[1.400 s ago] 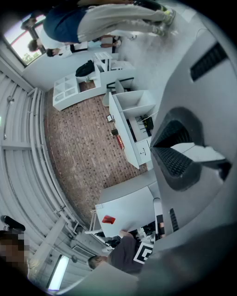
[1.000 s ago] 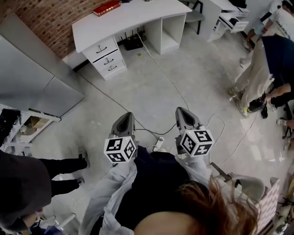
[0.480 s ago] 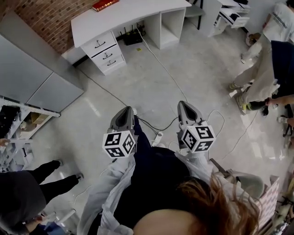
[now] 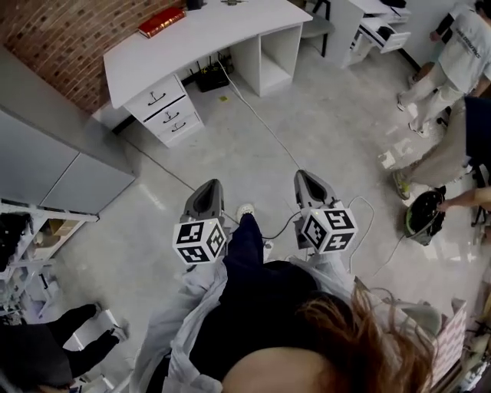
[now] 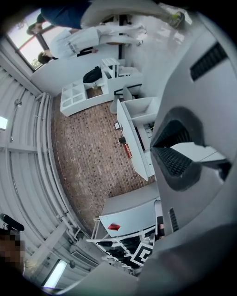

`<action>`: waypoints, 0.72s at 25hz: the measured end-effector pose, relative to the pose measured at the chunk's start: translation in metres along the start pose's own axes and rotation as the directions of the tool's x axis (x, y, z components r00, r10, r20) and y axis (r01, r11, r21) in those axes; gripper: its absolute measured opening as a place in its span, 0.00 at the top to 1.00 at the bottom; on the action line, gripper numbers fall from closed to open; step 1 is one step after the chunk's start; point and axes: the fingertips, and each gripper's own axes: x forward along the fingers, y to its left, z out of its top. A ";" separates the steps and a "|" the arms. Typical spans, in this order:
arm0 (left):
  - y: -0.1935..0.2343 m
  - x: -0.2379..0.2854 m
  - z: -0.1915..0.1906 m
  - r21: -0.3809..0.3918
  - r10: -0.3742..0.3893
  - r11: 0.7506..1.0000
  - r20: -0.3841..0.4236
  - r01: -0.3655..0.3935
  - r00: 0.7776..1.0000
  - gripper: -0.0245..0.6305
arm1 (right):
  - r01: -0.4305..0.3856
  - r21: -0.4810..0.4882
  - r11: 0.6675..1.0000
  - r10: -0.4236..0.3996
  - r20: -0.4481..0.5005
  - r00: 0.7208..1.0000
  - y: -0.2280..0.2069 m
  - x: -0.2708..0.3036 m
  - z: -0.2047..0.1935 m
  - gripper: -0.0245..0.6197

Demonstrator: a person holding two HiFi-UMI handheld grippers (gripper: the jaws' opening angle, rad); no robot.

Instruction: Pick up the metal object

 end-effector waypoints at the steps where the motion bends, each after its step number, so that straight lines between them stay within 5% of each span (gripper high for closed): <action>1: 0.006 0.012 0.006 -0.002 -0.004 1.000 -0.002 0.004 1.000 0.93 | 0.008 -0.003 1.000 -0.008 0.003 1.000 -0.003 0.012 0.007 0.95; 18: 0.100 0.166 0.083 0.028 -0.032 0.999 0.003 0.032 0.999 0.93 | 0.049 0.016 0.999 -0.050 0.029 0.998 -0.029 0.190 0.083 0.95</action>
